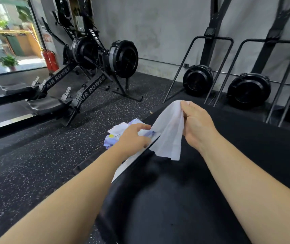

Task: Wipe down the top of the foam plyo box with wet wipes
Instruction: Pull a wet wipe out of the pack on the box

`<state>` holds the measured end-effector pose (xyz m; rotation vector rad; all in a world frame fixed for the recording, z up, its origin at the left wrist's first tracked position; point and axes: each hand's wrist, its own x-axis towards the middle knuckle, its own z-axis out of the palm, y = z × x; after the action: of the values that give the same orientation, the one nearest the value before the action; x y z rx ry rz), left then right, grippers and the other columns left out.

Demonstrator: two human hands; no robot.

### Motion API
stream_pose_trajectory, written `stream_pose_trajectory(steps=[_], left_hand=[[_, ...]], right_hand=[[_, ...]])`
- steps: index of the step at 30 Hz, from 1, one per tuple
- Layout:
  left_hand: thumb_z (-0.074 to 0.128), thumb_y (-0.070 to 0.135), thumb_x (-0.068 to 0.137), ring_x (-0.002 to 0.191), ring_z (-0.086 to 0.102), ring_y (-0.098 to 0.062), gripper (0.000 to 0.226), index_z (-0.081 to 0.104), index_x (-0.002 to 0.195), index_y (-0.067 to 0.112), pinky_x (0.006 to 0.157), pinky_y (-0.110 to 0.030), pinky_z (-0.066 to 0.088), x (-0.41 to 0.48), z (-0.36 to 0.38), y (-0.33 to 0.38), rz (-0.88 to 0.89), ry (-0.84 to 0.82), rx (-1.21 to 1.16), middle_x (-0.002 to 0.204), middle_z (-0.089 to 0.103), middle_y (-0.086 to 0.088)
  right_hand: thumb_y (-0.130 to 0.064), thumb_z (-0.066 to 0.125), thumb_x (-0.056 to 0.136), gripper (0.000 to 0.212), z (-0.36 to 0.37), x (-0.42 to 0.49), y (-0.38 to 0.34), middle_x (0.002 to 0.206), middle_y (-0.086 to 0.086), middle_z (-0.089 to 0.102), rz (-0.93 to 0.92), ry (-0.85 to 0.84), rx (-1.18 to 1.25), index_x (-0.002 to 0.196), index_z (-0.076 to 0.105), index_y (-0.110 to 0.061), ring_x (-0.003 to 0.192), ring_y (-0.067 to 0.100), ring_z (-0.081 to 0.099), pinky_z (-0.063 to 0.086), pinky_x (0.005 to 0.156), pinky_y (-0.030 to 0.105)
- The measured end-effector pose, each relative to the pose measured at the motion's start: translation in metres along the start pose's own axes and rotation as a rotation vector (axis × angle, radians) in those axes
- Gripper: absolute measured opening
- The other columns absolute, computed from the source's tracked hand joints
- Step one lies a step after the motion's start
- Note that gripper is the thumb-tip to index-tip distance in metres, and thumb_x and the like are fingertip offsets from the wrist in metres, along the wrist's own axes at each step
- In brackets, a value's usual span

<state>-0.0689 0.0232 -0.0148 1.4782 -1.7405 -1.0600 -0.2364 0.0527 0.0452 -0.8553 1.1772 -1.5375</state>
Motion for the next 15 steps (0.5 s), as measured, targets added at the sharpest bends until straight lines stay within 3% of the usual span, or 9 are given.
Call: stream_pose_trajectory(steps=[2, 4, 6, 8, 11, 13, 15], left_hand=[[0.056, 0.016, 0.055, 0.087, 0.058, -0.010, 0.059, 0.065, 0.113, 0.019, 0.076, -0.022, 0.041, -0.020, 0.006, 0.015, 0.015, -0.163, -0.296, 0.096, 0.067, 0.006], [0.058, 0.019, 0.058, 0.090, 0.057, -0.012, 0.042, 0.064, 0.099, 0.013, 0.084, -0.027, 0.036, -0.035, 0.009, 0.026, -0.066, -0.206, -0.512, 0.100, 0.067, 0.000], [0.065, 0.027, 0.073, 0.093, 0.053, -0.019, 0.028, 0.061, 0.098, 0.014, 0.088, -0.030, 0.034, -0.051, 0.011, 0.034, -0.196, -0.235, -0.658, 0.103, 0.061, -0.008], [0.064, 0.027, 0.083, 0.093, 0.050, -0.024, 0.025, 0.060, 0.103, 0.012, 0.084, -0.036, 0.040, -0.066, 0.012, 0.036, -0.249, -0.272, -0.746, 0.100, 0.055, -0.013], [0.058, 0.020, 0.093, 0.089, 0.064, -0.025, 0.014, 0.068, 0.096, 0.009, 0.083, -0.036, 0.050, -0.089, 0.008, 0.036, -0.204, -0.244, -0.899, 0.097, 0.069, -0.009], [0.055, 0.018, 0.097, 0.093, 0.065, -0.021, 0.017, 0.065, 0.108, 0.012, 0.086, -0.036, 0.050, -0.103, 0.000, 0.031, -0.166, -0.154, -0.872, 0.097, 0.070, -0.003], [0.054, 0.022, 0.097, 0.106, 0.063, -0.023, 0.028, 0.055, 0.124, 0.013, 0.097, -0.041, 0.047, -0.116, -0.008, 0.026, -0.195, -0.111, -0.822, 0.112, 0.067, -0.005]], right_hand=[[-0.017, 0.053, 0.101, 0.030, -0.001, -0.014, -0.011, 0.064, -0.003, 0.055, 0.022, 0.004, 0.013, 0.072, 0.058, -0.016, 0.064, 0.013, 0.052, 0.045, 0.067, 0.032], [-0.017, 0.055, 0.100, 0.027, -0.001, -0.031, -0.021, 0.067, -0.001, 0.055, 0.066, -0.005, 0.063, 0.073, 0.057, -0.015, 0.067, 0.014, 0.053, 0.046, 0.070, 0.033], [-0.017, 0.057, 0.100, 0.024, 0.001, -0.048, -0.027, 0.069, 0.000, 0.058, 0.114, -0.019, 0.105, 0.076, 0.058, -0.015, 0.069, 0.015, 0.056, 0.049, 0.075, 0.036], [-0.017, 0.058, 0.099, 0.020, 0.003, -0.065, -0.032, 0.073, 0.001, 0.060, 0.153, -0.012, 0.121, 0.080, 0.061, -0.014, 0.070, 0.016, 0.060, 0.052, 0.079, 0.038], [-0.025, 0.061, 0.098, 0.018, 0.001, -0.088, -0.034, 0.097, 0.007, 0.070, 0.218, 0.022, 0.057, 0.098, 0.068, -0.008, 0.090, 0.023, 0.067, 0.054, 0.092, 0.043], [-0.038, 0.066, 0.093, 0.040, -0.002, -0.104, -0.032, 0.113, 0.011, 0.072, 0.301, -0.036, -0.029, 0.115, 0.067, -0.005, 0.104, 0.028, 0.069, 0.053, 0.096, 0.045], [-0.032, 0.070, 0.090, 0.040, -0.003, -0.120, -0.025, 0.112, 0.012, 0.073, 0.357, -0.163, -0.129, 0.118, 0.067, -0.004, 0.104, 0.027, 0.071, 0.055, 0.090, 0.039]])
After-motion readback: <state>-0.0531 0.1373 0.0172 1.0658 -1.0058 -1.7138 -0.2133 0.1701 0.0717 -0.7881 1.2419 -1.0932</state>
